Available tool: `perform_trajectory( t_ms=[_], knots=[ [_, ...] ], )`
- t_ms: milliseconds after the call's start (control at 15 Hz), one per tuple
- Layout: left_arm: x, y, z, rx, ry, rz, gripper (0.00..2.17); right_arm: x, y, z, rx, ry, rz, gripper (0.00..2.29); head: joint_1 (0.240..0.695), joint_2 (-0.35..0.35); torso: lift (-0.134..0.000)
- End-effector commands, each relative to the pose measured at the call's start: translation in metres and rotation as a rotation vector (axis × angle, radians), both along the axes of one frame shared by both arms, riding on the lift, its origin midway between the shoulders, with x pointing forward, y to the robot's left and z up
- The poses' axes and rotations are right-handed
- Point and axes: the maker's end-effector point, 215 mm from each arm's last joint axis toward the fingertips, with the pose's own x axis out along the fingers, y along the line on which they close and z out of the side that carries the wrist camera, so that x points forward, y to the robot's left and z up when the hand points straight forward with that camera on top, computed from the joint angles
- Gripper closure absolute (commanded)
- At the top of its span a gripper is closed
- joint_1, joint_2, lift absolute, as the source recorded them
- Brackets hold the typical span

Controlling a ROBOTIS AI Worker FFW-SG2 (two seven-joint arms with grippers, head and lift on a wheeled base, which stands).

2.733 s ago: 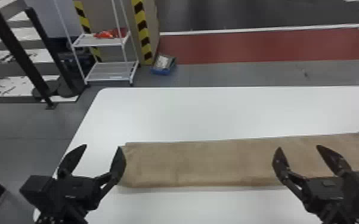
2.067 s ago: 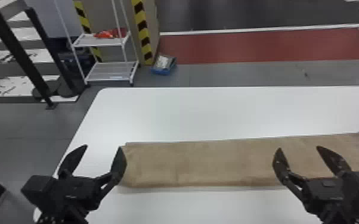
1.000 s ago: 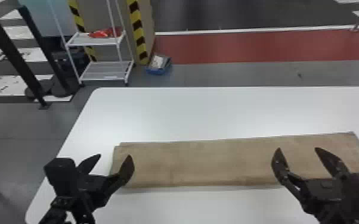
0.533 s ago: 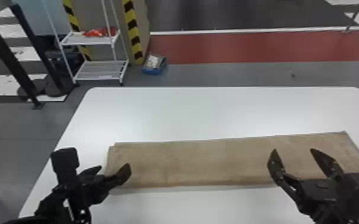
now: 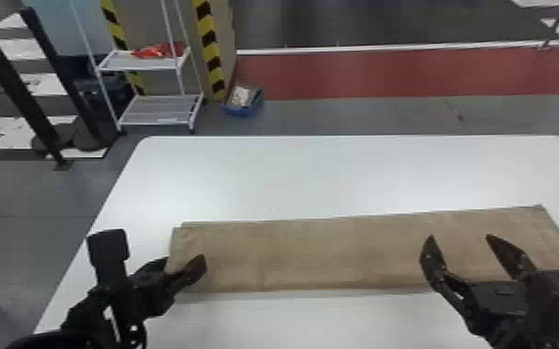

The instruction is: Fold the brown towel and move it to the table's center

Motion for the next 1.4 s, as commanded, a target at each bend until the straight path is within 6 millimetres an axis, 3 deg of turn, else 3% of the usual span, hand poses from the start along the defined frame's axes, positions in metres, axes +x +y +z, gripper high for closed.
perform_trajectory(
  t_ms=[0,133,267,533,800,1067,1200,1267,1333],
  knots=[
    [0.000,-0.007,0.000,-0.011,0.000,-0.021,1.02,0.000,0.000,-0.001,0.003,0.002,-0.003,0.10,0.695,0.085,-0.097],
    [0.001,-0.006,0.003,-0.012,-0.006,-0.022,1.85,0.000,-0.001,-0.001,0.002,0.002,-0.005,0.10,0.695,0.074,-0.097],
    [0.002,-0.005,0.004,-0.010,-0.008,-0.021,2.13,0.001,-0.001,-0.002,0.002,0.002,-0.005,0.10,0.695,0.072,-0.097],
    [0.008,0.000,0.010,-0.007,-0.010,-0.026,2.15,0.001,-0.003,-0.002,0.002,0.002,-0.008,0.10,0.695,0.070,-0.097],
    [0.030,0.046,0.027,-0.024,-0.002,0.065,2.15,-0.001,-0.008,-0.001,0.000,0.001,-0.015,0.10,0.695,0.085,-0.097],
    [0.029,0.092,0.034,-0.032,0.077,0.144,2.15,-0.002,-0.010,0.001,-0.001,-0.003,-0.019,0.10,0.695,0.139,-0.097],
    [0.024,0.076,0.064,-0.048,0.093,0.117,2.15,-0.003,-0.016,0.001,-0.003,-0.001,-0.029,0.10,0.695,0.166,-0.097],
    [0.022,0.055,0.081,-0.049,0.096,0.079,2.15,-0.003,-0.020,0.001,-0.003,-0.001,-0.036,0.10,0.695,0.167,-0.097],
    [0.020,0.021,0.097,-0.047,0.099,0.021,2.15,-0.004,-0.025,0.000,-0.006,0.000,-0.044,0.10,0.695,0.162,-0.097]
  ],
)
